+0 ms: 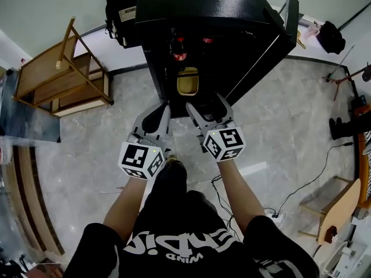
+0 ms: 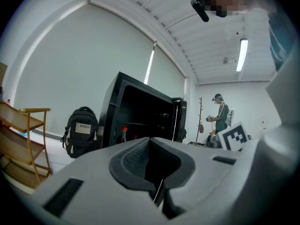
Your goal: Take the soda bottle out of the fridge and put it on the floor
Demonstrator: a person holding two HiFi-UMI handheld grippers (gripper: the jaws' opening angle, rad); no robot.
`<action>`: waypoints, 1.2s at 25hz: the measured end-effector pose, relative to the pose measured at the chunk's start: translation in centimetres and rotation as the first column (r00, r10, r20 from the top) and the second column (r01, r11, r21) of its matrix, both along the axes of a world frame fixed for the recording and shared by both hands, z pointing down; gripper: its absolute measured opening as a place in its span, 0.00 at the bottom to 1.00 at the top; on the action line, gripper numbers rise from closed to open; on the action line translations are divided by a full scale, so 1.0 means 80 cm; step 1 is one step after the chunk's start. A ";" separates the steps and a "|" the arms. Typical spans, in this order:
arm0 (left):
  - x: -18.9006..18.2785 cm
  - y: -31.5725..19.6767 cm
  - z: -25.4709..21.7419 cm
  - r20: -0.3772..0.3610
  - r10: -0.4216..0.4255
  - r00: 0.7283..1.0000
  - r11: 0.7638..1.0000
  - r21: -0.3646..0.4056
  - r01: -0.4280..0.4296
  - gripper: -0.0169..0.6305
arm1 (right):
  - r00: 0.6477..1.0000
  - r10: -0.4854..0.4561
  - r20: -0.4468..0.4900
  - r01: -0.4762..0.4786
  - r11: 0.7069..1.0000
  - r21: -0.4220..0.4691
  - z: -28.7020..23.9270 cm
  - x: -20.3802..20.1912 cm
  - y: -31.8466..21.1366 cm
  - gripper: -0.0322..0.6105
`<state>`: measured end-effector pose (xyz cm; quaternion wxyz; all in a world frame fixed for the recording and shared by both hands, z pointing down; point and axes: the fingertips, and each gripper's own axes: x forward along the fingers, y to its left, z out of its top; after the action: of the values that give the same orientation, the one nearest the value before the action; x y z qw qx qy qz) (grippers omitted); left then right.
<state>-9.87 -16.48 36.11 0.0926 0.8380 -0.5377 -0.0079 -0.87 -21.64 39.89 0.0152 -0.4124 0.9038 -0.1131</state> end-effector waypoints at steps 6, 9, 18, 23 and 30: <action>-0.013 -0.019 0.019 -0.008 -0.015 1.000 1.000 -0.017 0.015 0.04 | 1.000 -0.009 -0.024 0.009 1.000 0.008 0.031 -0.028 -0.072 0.60; -0.023 -0.029 0.028 -0.009 -0.023 1.000 0.999 -0.024 0.023 0.04 | 0.999 0.003 -0.033 -0.002 1.000 0.008 0.048 -0.046 -0.111 0.60; -0.038 -0.058 0.069 -0.012 -0.030 0.999 0.998 -0.064 0.029 0.04 | 0.994 0.024 -0.110 -0.024 1.000 0.000 0.109 -0.084 -0.218 0.60; -0.044 -0.070 0.085 0.010 -0.023 1.000 0.997 -0.076 0.024 0.04 | 0.992 0.013 -0.124 -0.014 1.000 -0.006 0.131 -0.104 -0.261 0.60; -0.053 -0.081 0.105 0.025 -0.024 0.999 0.995 -0.099 0.026 0.04 | 0.991 -0.035 -0.130 0.037 0.999 0.011 0.143 -0.127 -0.293 0.60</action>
<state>-14.13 -22.96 44.48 0.1275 0.8257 -0.5489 0.0276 -11.03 -45.07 51.33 -0.0430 -0.4024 0.9109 -0.0799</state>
